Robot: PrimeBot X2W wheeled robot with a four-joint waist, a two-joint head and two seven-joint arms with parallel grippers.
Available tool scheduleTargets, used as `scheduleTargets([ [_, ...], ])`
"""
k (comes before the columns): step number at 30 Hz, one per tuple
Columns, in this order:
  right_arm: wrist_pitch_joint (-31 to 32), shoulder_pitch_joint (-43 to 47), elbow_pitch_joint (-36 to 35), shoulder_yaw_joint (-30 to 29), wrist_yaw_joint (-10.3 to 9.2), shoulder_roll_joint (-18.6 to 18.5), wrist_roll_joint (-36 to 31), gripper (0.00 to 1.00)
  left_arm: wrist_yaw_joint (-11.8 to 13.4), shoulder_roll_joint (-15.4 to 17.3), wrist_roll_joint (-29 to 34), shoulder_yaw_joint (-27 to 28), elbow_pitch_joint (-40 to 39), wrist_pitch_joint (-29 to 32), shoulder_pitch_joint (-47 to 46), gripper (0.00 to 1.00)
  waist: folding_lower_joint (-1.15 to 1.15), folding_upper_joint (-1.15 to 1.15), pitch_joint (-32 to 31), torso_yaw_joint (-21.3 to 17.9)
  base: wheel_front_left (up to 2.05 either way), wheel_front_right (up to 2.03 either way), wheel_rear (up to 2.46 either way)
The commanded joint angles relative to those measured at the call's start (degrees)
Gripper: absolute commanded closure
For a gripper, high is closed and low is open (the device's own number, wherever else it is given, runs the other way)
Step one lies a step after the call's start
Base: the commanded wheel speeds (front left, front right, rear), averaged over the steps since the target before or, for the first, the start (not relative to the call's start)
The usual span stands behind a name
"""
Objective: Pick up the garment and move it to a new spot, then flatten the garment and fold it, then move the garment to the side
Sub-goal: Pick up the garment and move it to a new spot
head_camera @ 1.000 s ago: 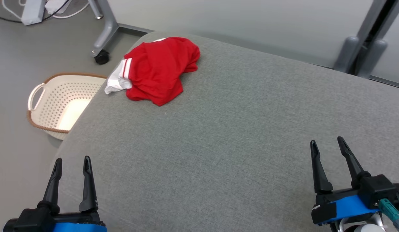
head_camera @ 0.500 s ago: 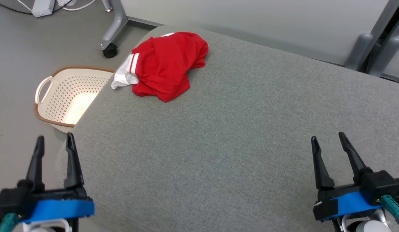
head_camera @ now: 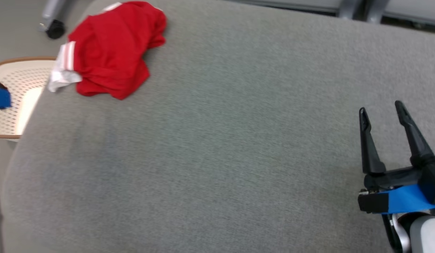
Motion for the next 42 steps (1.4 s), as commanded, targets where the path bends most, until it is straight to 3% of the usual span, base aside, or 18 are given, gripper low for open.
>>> scheduleTargets([
  [1, 0.1, -1.0, -0.8, -0.2, -0.03, -0.3, -0.6, 0.00, -0.1, 0.9, 0.0, -0.1, 1.1, 0.3, -1.6, 0.00, -0.01, 0.00, 4.7, -4.7, 0.00, 0.00, 0.00],
  [7, 1.2, -1.3, -6.2, -1.8, -0.02, -0.1, -1.5, 0.00, -0.6, 6.1, -1.0, -1.7, 12.9, 2.5, -11.3, 0.00, -0.01, 0.00, 10.2, -9.2, 0.00, 0.00, 0.00],
  [12, 1.8, -1.6, -9.5, -2.7, -0.02, 0.2, -1.8, 0.00, -0.9, 8.4, -2.0, -3.9, 23.7, 5.3, -15.9, 0.00, -0.01, 0.00, 13.4, -11.1, 0.00, 0.00, 0.00],
  [18, 2.3, -1.6, -11.5, -3.8, -0.02, -0.1, -1.9, 0.00, -1.0, 8.5, -5.1, -7.5, 34.3, 12.3, -18.3, 0.00, -0.01, 0.00, 15.3, -11.4, 0.00, 0.00, 0.00],
  [21, 2.5, -1.4, -11.9, -4.1, -0.03, -0.2, -2.2, 0.00, -1.0, 8.0, -8.0, -10.1, 36.3, 17.3, -19.0, 0.00, -0.01, 0.00, 15.6, -11.0, 0.00, 0.00, 0.00],
  [32, 3.1, -2.1, -11.9, -3.1, -0.02, -0.8, -1.9, 0.00, -0.9, 7.7, -15.6, -15.3, 37.0, 27.3, -17.0, 0.00, -0.01, 0.00, 15.6, -9.8, 0.00, 0.00, 0.00],
  [33, 3.0, -2.2, -11.9, -3.0, -0.02, -0.7, -1.8, 0.00, -0.9, 7.8, -16.3, -15.7, 36.7, 27.9, -16.8, 0.09, -0.01, 0.00, 15.6, -9.9, 0.00, 0.00, 0.00],
  [34, 3.0, -2.1, -11.8, -3.0, -0.03, -0.7, -1.7, 0.00, -0.9, 7.9, -16.9, -16.1, 36.4, 28.2, -16.5, 0.63, -0.01, 0.00, 15.6, -10.0, 0.00, 0.00, 0.00],
  [35, 2.9, -2.1, -11.8, -3.0, -0.03, -0.7, -1.6, 0.00, -0.9, 8.1, -17.4, -16.6, 36.1, 28.6, -16.2, 1.00, -0.01, 0.00, 15.5, -10.1, 0.00, 0.00, 0.00],
  [42, 2.5, -2.1, -11.1, -3.0, -0.03, -0.1, -1.3, 0.00, -0.9, 10.9, -20.6, -19.7, 34.3, 28.4, -16.2, 1.00, -0.01, 0.00, 14.9, -11.2, 0.00, 0.00, 0.00],
])
